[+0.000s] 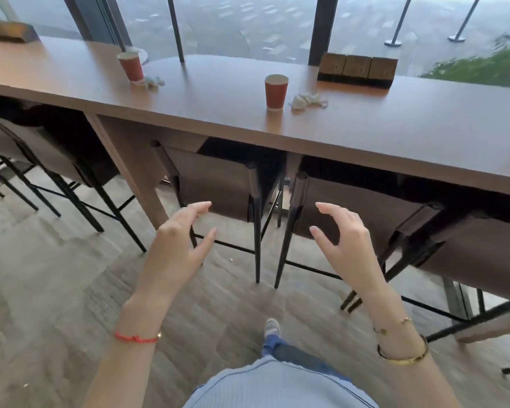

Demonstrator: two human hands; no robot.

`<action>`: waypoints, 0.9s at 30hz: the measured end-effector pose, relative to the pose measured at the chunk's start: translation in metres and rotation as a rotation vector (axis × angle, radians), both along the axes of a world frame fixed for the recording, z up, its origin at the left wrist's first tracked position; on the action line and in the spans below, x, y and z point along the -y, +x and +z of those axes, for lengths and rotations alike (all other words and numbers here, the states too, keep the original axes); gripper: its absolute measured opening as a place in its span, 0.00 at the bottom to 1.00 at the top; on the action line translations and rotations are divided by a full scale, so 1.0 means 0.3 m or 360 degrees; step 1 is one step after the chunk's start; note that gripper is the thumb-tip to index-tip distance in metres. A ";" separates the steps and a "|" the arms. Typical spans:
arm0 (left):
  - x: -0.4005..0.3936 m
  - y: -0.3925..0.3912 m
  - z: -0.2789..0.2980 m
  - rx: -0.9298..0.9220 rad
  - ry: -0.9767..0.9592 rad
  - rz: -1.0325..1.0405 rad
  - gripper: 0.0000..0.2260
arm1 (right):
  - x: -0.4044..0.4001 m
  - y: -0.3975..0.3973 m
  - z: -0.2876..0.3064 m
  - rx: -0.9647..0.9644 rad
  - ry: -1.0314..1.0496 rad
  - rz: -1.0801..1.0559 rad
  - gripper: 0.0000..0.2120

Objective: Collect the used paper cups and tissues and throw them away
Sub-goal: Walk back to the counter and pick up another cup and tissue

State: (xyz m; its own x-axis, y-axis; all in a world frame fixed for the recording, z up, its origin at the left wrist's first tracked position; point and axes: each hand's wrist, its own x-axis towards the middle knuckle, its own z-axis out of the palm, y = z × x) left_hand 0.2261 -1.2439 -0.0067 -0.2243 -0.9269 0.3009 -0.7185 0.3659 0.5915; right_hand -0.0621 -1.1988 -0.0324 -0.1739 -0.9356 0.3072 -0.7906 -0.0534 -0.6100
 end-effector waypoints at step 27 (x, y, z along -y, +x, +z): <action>1.505 -0.565 0.045 -0.0083 0.0078 -0.0317 0.42 | 1.505 -0.413 0.066 -0.0216 0.0358 -0.0326 0.36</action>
State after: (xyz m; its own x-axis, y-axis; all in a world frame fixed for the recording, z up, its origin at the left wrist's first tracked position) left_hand 0.0567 -1.6953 0.0069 -0.3899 -0.8795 0.2728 -0.6027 0.4677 0.6465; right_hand -0.1859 -1.6504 -0.0125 -0.3371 -0.9325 0.1300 -0.8458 0.2392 -0.4769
